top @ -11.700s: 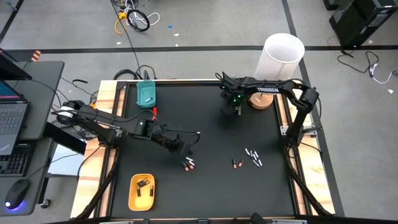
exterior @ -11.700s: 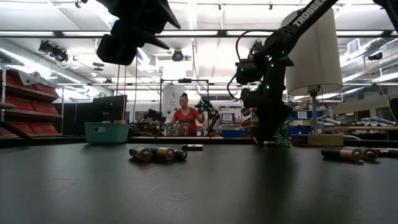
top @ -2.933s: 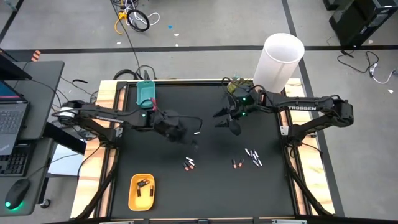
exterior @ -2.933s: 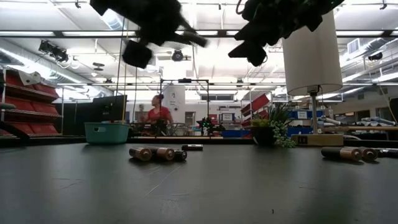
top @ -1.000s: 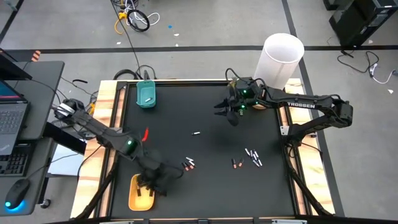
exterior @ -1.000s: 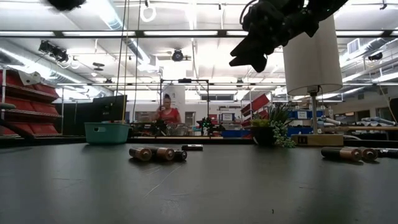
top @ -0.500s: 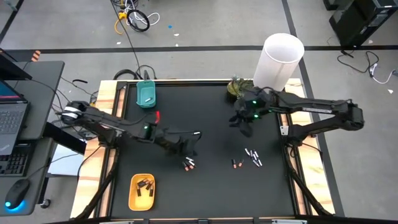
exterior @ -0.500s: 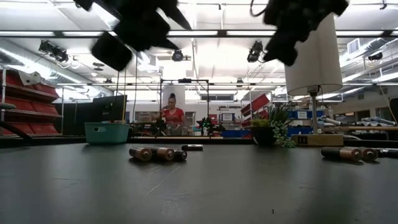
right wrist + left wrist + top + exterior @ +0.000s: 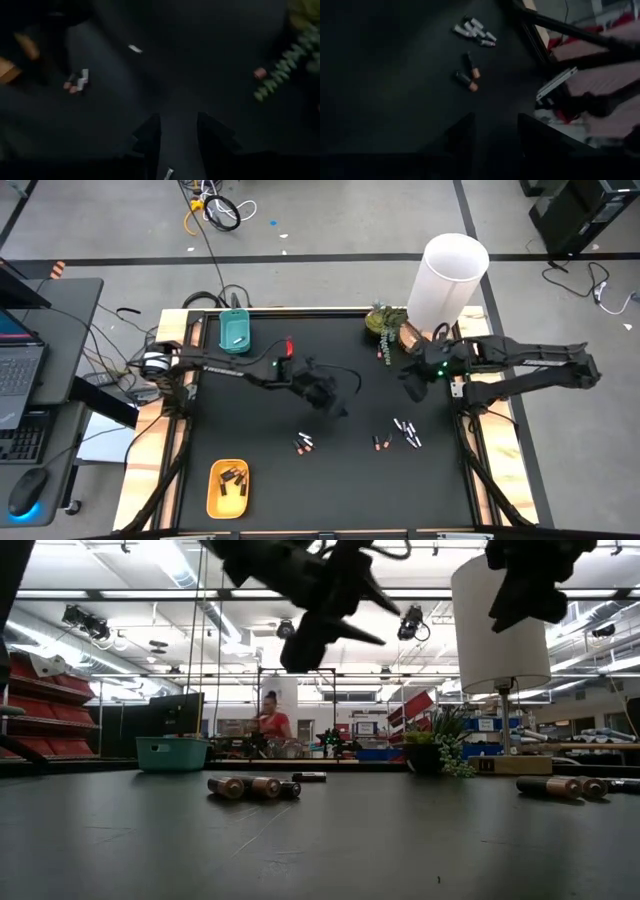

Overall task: Sort batteries
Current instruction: Put the silver battery into the blue bin

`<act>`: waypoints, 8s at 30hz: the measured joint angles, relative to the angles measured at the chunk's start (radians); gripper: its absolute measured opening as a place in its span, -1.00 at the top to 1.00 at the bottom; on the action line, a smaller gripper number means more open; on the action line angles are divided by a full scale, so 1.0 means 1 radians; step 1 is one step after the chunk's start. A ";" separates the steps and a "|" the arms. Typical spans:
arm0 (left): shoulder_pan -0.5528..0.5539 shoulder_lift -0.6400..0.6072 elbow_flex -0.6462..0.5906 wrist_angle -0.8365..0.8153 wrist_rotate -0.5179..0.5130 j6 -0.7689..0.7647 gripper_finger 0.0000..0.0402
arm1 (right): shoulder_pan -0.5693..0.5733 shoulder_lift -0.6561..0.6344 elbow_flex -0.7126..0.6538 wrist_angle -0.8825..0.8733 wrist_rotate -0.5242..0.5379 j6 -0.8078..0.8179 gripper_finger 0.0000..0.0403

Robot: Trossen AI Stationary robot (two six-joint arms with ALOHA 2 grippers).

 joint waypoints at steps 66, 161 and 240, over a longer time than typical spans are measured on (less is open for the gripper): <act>-0.203 -0.002 0.089 0.245 -0.159 0.224 0.20 | 0.328 0.702 -0.184 0.205 -0.029 0.480 0.55; -0.055 -0.007 0.087 0.570 -0.353 0.377 0.20 | 0.355 0.023 -0.164 1.175 0.461 -0.099 1.00; 0.745 -0.389 -0.281 -0.600 -0.352 0.561 0.77 | 0.256 0.041 -0.165 1.193 0.383 -0.009 0.41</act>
